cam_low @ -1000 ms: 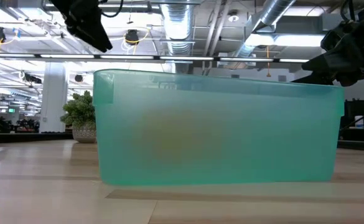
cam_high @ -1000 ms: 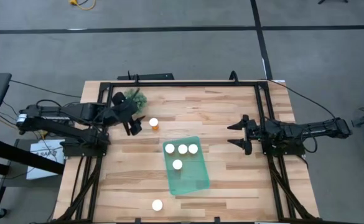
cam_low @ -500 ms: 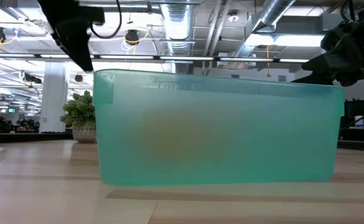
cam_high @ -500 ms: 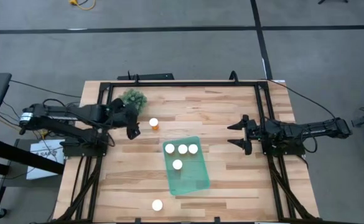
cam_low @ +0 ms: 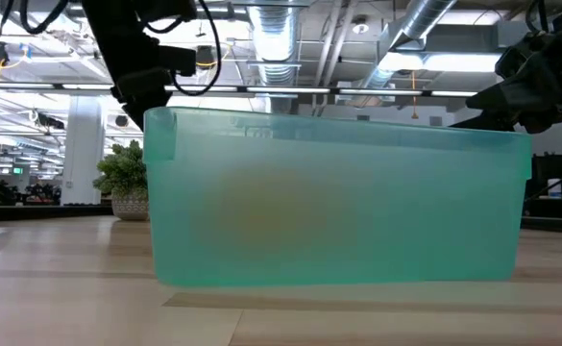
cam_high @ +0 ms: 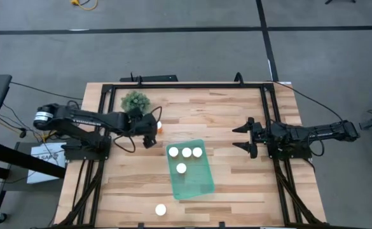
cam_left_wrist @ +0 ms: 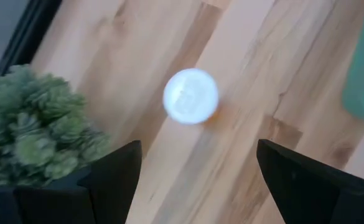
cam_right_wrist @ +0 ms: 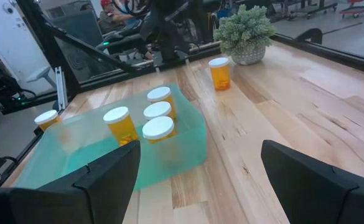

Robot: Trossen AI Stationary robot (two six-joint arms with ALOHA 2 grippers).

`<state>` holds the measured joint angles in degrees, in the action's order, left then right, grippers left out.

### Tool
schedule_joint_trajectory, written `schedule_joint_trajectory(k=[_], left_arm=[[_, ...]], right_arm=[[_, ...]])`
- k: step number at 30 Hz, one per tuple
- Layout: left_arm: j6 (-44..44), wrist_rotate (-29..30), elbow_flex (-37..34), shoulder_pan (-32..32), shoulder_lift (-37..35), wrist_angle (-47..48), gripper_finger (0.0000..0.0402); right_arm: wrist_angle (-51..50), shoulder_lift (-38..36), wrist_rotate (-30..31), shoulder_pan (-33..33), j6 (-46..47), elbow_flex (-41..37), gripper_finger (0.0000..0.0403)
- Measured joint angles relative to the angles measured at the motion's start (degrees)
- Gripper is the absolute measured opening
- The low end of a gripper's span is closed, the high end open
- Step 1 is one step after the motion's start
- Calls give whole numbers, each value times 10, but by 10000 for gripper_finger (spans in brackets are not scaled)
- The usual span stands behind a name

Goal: Pick and place pill bottles into a basket
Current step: Put the orange pill bottle into the green bin

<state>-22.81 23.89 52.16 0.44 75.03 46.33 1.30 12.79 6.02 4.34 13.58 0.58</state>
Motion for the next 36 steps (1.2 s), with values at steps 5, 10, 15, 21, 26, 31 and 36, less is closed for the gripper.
schedule_joint_trajectory(k=[5,10,15,21,26,31,36], left_arm=[[-3,-28,0,24,8,-20,309],[-12,-52,0,56,7,-31,309],[-19,-65,0,86,7,-57,309],[-43,-115,0,125,22,-90,309],[-53,-136,0,134,69,-88,309],[-52,-140,0,134,115,-90,309],[-47,-143,0,134,131,-104,309]], right_arm=[[1,0,0,0,0,0,327],[3,0,0,0,0,-1,327],[3,0,0,0,0,-1,327],[3,0,0,0,0,-1,327],[3,0,0,0,0,-1,327],[3,0,0,0,0,-1,327],[3,0,0,0,0,0,327]])
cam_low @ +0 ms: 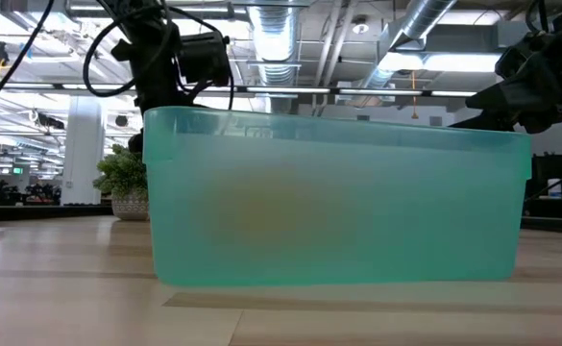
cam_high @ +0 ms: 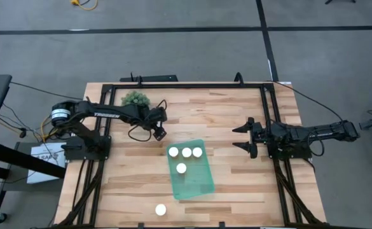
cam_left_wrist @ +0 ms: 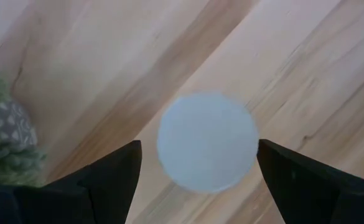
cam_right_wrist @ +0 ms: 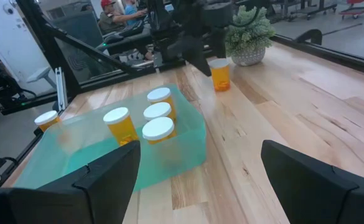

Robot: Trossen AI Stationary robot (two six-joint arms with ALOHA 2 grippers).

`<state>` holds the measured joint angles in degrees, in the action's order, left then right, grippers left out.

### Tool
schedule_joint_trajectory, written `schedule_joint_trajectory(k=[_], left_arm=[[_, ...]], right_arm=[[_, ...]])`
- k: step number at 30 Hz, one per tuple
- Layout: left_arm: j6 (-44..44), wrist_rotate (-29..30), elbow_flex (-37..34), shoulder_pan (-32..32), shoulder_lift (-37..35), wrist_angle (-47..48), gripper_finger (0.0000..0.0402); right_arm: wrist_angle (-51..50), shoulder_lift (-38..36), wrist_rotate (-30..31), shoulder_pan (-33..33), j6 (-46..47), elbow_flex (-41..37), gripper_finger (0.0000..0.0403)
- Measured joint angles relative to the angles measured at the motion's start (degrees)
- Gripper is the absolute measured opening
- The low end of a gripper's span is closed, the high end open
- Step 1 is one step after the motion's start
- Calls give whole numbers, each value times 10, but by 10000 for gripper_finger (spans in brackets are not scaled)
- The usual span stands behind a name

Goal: Pick and place pill bottles into a basket
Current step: Put the orange pill bottle into the green bin

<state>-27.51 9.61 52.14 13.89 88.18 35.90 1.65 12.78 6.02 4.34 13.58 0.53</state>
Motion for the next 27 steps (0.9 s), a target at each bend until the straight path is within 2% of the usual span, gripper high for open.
schedule_joint_trajectory(k=[10,21,27], left_arm=[[7,-5,0,0,0,-23,302],[23,-13,0,0,0,-23,193],[28,-14,11,0,0,-22,204]], right_arm=[[0,0,0,0,0,0,327],[0,0,0,0,0,0,327],[0,0,0,0,0,0,327]])
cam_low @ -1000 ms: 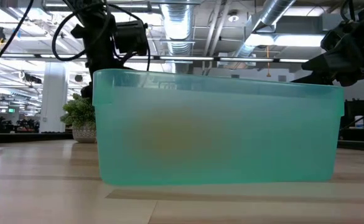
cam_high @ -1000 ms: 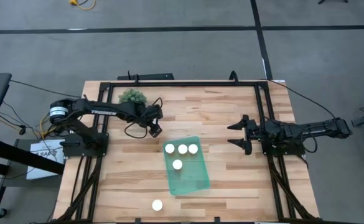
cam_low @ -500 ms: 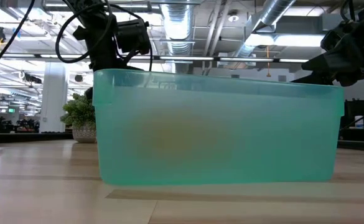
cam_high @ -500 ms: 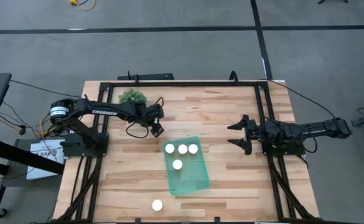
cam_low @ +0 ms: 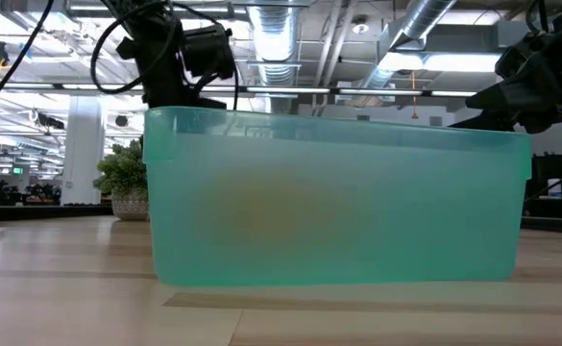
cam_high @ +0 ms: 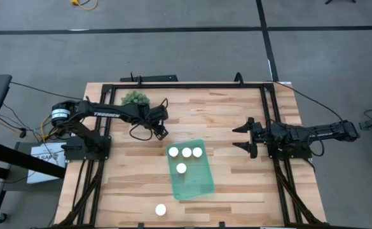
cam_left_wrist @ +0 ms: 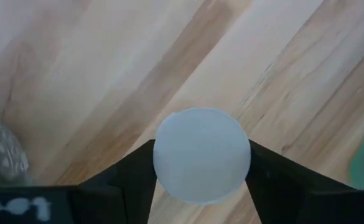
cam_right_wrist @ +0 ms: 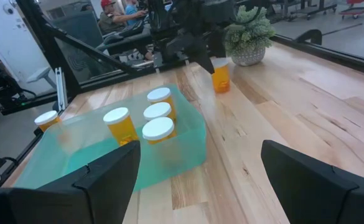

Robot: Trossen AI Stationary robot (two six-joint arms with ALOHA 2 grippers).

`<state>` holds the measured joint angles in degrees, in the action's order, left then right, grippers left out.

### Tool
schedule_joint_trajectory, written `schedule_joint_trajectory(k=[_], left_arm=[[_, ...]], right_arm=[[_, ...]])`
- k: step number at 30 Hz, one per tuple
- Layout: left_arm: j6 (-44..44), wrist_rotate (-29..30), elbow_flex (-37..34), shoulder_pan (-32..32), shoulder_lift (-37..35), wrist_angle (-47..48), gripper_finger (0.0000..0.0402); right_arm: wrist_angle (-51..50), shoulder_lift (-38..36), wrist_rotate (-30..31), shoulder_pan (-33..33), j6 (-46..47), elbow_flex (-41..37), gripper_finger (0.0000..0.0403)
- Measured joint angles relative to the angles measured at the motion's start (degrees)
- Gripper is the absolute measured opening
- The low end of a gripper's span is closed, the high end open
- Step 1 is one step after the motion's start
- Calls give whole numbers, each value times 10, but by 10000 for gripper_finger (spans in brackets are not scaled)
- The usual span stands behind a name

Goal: Pick and place pill bottles into a basket
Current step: Put the orange pill bottle into the green bin

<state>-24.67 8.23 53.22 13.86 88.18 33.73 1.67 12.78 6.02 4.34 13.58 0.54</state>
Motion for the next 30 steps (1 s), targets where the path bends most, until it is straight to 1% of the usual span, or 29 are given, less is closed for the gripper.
schedule_joint_trajectory(k=[3,7,11,13,15,18,20,23,25,30], left_arm=[[13,13,23,-3,0,2,210],[40,30,78,-7,-4,9,195],[64,26,142,-22,-12,8,192],[74,25,172,-38,-18,9,199],[78,6,193,-57,-23,6,210],[75,-29,208,-93,-32,-11,213],[68,-37,212,-122,-38,-22,206],[49,-38,213,-165,-40,-40,193],[38,-38,213,-192,-40,-44,192],[-2,-3,213,-256,-39,-48,209]], right_arm=[[0,0,0,0,0,0,327],[0,0,0,0,0,0,327],[0,0,0,0,0,0,327],[0,0,0,0,0,0,327],[0,0,0,0,0,0,327],[0,0,0,0,0,0,327],[0,0,0,0,0,0,327],[0,0,0,0,0,0,327],[0,0,0,0,0,0,327],[0,0,0,0,0,0,327]])
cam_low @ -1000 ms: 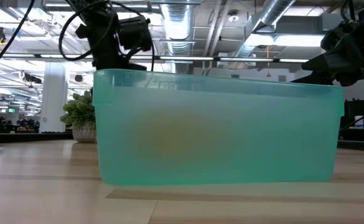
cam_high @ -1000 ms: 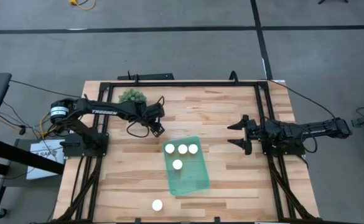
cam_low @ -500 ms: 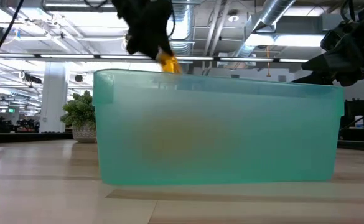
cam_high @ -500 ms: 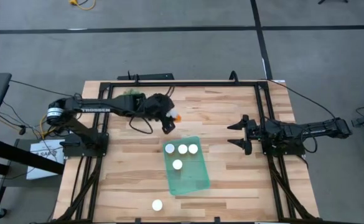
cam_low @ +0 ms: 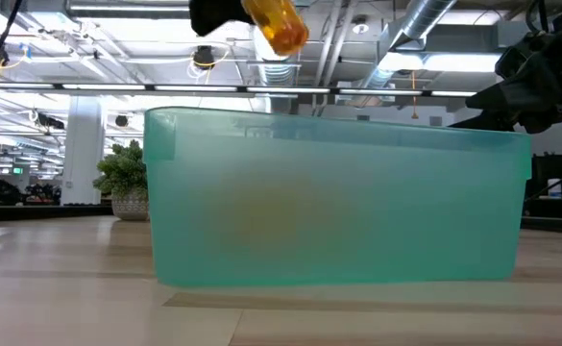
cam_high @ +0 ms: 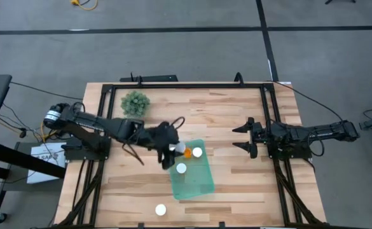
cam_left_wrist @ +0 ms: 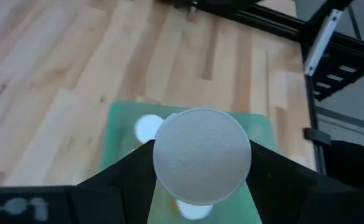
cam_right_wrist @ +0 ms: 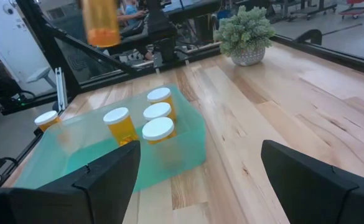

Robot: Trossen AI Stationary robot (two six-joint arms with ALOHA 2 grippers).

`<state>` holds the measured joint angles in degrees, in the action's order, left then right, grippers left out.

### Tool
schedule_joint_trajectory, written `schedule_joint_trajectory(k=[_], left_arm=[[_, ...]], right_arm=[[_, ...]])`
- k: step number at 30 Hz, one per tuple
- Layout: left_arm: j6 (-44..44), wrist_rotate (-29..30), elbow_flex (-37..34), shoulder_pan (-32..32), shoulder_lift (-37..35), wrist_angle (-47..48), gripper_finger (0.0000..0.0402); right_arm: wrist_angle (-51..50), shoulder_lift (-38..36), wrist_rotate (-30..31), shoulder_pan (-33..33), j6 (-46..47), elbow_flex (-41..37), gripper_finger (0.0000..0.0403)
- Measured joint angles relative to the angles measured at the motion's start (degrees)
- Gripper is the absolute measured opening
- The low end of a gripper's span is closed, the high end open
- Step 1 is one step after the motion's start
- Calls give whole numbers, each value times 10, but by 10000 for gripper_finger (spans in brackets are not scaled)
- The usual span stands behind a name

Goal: Pick and place pill bottles into a basket
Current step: Put the orange pill bottle into the green bin

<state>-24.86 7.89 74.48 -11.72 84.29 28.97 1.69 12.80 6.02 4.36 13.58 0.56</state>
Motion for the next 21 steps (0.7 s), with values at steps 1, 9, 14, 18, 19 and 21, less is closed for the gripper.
schedule_joint_trajectory(k=[1,9,14,18,19,21], left_arm=[[-9,6,0,-13,0,0,210],[-62,24,0,-99,47,-34,193],[-89,29,0,-123,89,-29,206],[-110,31,0,-141,115,-29,204],[-116,32,0,-145,121,-28,201],[-124,35,0,-151,129,-26,195]], right_arm=[[0,0,0,0,0,0,327],[0,0,0,0,0,0,327],[0,0,0,0,0,0,327],[0,0,0,0,0,0,327],[0,0,0,0,0,0,327],[0,0,0,0,0,0,327]])
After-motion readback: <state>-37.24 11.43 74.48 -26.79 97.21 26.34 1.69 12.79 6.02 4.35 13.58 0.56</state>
